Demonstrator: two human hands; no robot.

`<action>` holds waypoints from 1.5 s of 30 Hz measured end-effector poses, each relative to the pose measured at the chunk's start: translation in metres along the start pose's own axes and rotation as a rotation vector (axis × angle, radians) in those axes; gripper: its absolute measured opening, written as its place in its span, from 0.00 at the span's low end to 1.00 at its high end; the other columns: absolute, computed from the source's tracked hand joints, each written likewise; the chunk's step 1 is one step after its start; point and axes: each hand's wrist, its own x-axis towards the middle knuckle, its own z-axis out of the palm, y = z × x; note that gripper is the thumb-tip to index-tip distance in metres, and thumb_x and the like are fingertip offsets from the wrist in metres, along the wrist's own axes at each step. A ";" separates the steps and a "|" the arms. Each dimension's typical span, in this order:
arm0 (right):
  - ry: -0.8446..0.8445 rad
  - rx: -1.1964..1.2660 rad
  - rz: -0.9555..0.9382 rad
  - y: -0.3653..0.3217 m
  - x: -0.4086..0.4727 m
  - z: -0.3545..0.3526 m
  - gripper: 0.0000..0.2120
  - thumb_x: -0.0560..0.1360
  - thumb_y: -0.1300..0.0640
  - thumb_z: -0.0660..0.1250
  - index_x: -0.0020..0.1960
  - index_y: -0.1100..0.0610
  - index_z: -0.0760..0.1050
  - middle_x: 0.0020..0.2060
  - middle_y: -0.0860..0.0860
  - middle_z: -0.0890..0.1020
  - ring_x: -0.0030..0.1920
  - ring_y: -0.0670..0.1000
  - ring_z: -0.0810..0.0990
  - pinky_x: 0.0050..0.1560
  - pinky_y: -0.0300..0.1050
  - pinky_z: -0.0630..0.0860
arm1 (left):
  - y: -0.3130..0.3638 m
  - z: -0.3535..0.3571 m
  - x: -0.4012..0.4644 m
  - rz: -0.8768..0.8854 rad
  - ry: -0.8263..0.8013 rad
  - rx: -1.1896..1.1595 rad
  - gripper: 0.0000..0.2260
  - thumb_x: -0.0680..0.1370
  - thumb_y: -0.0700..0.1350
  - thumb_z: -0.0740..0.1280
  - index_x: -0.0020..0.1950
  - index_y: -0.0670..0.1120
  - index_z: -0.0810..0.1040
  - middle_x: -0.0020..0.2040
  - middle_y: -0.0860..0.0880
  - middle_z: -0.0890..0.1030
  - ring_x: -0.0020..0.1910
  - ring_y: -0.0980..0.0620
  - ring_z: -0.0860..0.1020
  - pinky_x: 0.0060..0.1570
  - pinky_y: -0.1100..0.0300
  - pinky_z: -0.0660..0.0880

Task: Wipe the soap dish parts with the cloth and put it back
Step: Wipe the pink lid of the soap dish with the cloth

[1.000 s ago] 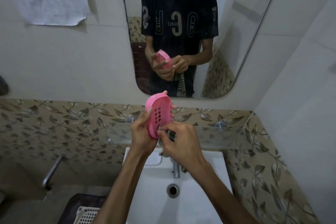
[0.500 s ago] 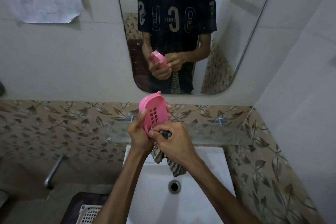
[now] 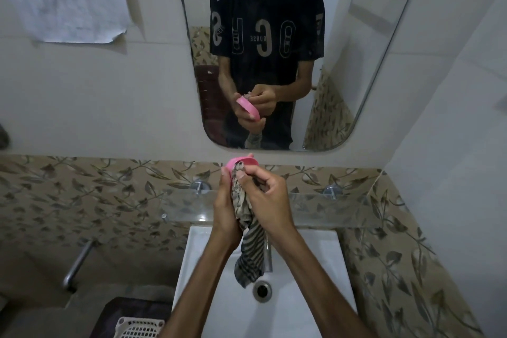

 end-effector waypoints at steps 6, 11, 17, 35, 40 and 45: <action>-0.120 -0.254 -0.024 0.020 -0.022 -0.012 0.04 0.80 0.57 0.73 0.52 0.53 0.87 0.43 0.48 0.88 0.43 0.51 0.87 0.48 0.52 0.86 | 0.012 -0.010 0.012 0.096 0.047 0.219 0.28 0.80 0.68 0.58 0.56 0.48 0.87 0.48 0.43 0.86 0.45 0.47 0.84 0.46 0.55 0.83; -0.050 -0.190 -0.012 0.020 -0.026 -0.018 0.06 0.79 0.61 0.74 0.55 0.57 0.87 0.47 0.48 0.89 0.47 0.50 0.88 0.50 0.47 0.86 | 0.010 -0.008 0.017 0.061 0.115 0.158 0.24 0.79 0.66 0.64 0.51 0.47 0.88 0.43 0.45 0.85 0.40 0.49 0.83 0.41 0.56 0.82; 0.057 -0.261 -0.196 0.013 -0.024 -0.022 0.08 0.78 0.60 0.76 0.57 0.59 0.87 0.50 0.49 0.88 0.52 0.48 0.87 0.54 0.40 0.83 | 0.011 0.001 0.017 -0.079 0.141 0.141 0.35 0.78 0.66 0.69 0.64 0.33 0.79 0.58 0.27 0.80 0.59 0.30 0.82 0.58 0.39 0.81; 0.108 -0.478 -0.270 0.013 -0.010 -0.003 0.03 0.79 0.62 0.74 0.47 0.58 0.81 0.39 0.47 0.81 0.39 0.45 0.78 0.41 0.36 0.75 | -0.007 -0.010 0.024 0.240 0.253 0.371 0.21 0.82 0.65 0.63 0.54 0.46 0.76 0.43 0.50 0.78 0.41 0.49 0.78 0.42 0.53 0.76; 0.094 -0.452 -0.265 0.020 -0.018 -0.003 0.04 0.78 0.63 0.74 0.47 0.58 0.81 0.39 0.47 0.81 0.39 0.43 0.78 0.41 0.34 0.75 | -0.006 -0.011 0.023 0.269 0.262 0.492 0.25 0.78 0.67 0.62 0.61 0.49 0.79 0.46 0.52 0.81 0.40 0.56 0.81 0.38 0.64 0.77; 0.156 -0.446 -0.303 0.001 0.018 -0.003 0.01 0.79 0.62 0.74 0.50 0.59 0.83 0.44 0.50 0.85 0.46 0.46 0.83 0.48 0.39 0.81 | -0.012 -0.009 0.015 0.243 0.171 0.491 0.21 0.81 0.66 0.63 0.63 0.53 0.80 0.56 0.47 0.85 0.53 0.51 0.86 0.45 0.60 0.82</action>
